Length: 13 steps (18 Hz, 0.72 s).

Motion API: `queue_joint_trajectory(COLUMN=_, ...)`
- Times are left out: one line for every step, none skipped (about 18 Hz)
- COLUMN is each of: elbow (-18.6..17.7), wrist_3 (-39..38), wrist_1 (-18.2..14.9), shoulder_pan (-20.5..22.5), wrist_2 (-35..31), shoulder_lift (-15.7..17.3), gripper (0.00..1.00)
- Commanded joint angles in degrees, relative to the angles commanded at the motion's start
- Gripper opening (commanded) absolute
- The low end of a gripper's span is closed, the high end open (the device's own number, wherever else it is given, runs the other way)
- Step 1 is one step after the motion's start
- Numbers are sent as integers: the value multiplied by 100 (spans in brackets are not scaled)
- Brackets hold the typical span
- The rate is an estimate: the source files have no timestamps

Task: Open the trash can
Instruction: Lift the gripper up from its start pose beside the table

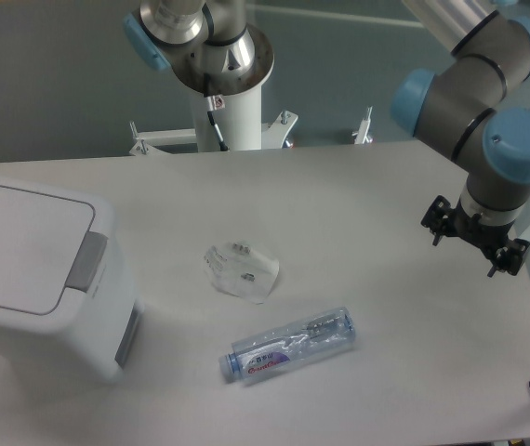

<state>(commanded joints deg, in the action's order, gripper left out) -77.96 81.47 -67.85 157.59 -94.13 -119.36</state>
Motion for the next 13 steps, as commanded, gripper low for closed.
queue_joint_trajectory(elbow=-9, wrist_3=17, wrist_1=0, shoulder_pan=-9, wrist_2=9, shoulder_lift=0, gripper=100)
queue_joint_trajectory(elbow=-18, wrist_3=18, wrist_1=0, shoulder_pan=-17, wrist_2=35, shoulder_lift=9, gripper=100)
queue_joint_trajectory(elbow=-9, wrist_3=9, wrist_1=0, shoulder_pan=-61, wrist_2=148, shoulder_lift=9, gripper=100)
queue_joint_trajectory(elbow=-26, wrist_3=0, wrist_1=0, shoulder_pan=-70, wrist_2=315, shoulder_lift=9, gripper=100)
queue_joint_trajectory(elbow=-79, wrist_3=-9, wrist_1=9, shoulder_pan=-79, wrist_2=456, shoulder_lift=9, gripper=100)
queue_joint_trajectory(elbow=-114, wrist_3=-9, wrist_1=44, shoulder_pan=-88, wrist_2=535, shoulder_lift=0, gripper=100)
queue_joint_trajectory(elbow=-210, wrist_3=-17, wrist_1=88, shoulder_pan=-114, wrist_2=597, shoulder_lift=17, gripper=100)
queue_joint_trajectory(elbow=-350, wrist_3=-44, wrist_1=192, shoulder_pan=-132, wrist_2=702, shoulder_lift=26, gripper=100)
queue_joint_trajectory(elbow=-491, wrist_3=-201, wrist_1=411, shoulder_pan=-141, wrist_2=851, shoulder_lift=53, gripper=100)
queue_joint_trajectory(elbow=-614, wrist_3=-463, wrist_1=631, shoulder_pan=-175, wrist_2=983, shoulder_lift=122, gripper=100)
queue_joint_trajectory(elbow=-676, wrist_3=-788, wrist_1=772, shoulder_pan=-280, wrist_2=1106, shoulder_lift=175, gripper=100)
queue_joint_trajectory(elbow=-677, wrist_3=-1130, wrist_1=808, shoulder_pan=-342, wrist_2=1221, shoulder_lift=185, gripper=100)
queue_joint_trajectory(elbow=-660, wrist_3=-1491, wrist_1=800, shoulder_pan=-378, wrist_2=1283, shoulder_lift=176, gripper=100)
